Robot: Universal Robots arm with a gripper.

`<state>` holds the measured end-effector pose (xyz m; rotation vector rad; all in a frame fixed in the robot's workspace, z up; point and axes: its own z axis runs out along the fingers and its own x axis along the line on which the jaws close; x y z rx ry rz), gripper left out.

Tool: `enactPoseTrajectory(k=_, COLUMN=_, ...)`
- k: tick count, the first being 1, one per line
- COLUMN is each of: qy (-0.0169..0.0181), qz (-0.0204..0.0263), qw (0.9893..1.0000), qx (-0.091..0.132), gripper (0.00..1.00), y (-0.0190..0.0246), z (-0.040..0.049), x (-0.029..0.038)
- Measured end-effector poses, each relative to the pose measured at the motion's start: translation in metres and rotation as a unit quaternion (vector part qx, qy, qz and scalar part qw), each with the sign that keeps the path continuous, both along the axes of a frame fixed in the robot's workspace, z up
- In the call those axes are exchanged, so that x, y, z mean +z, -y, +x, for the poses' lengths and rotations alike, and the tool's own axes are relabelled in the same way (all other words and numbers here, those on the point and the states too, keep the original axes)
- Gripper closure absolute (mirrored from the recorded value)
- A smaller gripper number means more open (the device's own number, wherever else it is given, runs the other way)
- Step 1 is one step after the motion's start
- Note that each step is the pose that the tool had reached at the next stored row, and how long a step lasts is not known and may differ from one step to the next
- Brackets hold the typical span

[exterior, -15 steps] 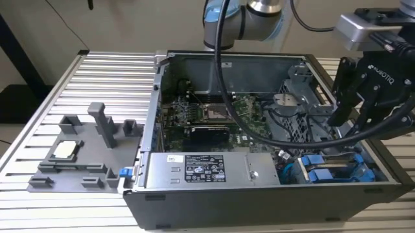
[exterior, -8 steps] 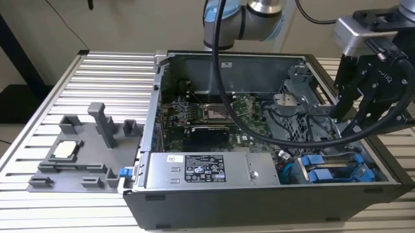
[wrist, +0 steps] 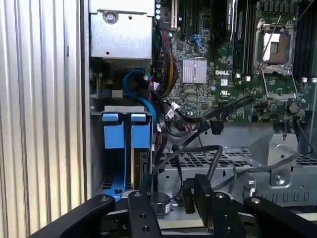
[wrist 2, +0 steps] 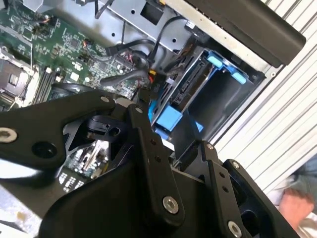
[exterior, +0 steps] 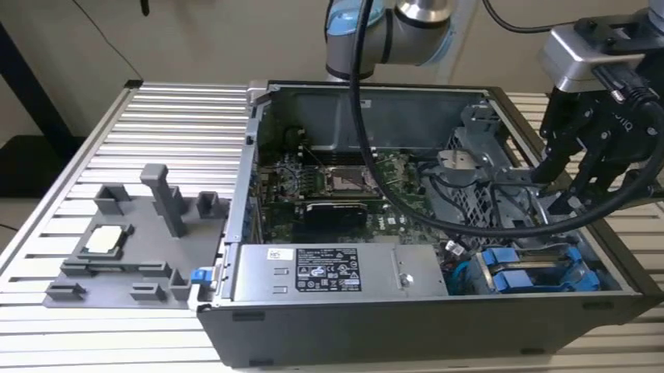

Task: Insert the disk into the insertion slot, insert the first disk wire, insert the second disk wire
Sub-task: 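Insert the first disk wire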

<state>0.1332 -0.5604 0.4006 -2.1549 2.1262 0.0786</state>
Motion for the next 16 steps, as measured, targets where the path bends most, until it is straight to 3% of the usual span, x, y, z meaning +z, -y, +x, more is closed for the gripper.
enactPoseTrajectory(k=4, qy=0.0021, qz=0.0059, qw=1.0000, qx=0.004, gripper=0.53, y=0.0000, z=0.0018, x=-0.0013)
enactPoseTrajectory(k=12, qy=0.0046, qz=0.0099, qw=0.9998, qx=0.014, gripper=0.53, y=0.0000, z=0.0084, x=-0.0040)
enactPoseTrajectory(k=16, qy=0.0070, qz=0.0151, qw=0.9997, qx=0.018, gripper=0.53, y=-0.0001, z=0.0102, x=-0.0055)
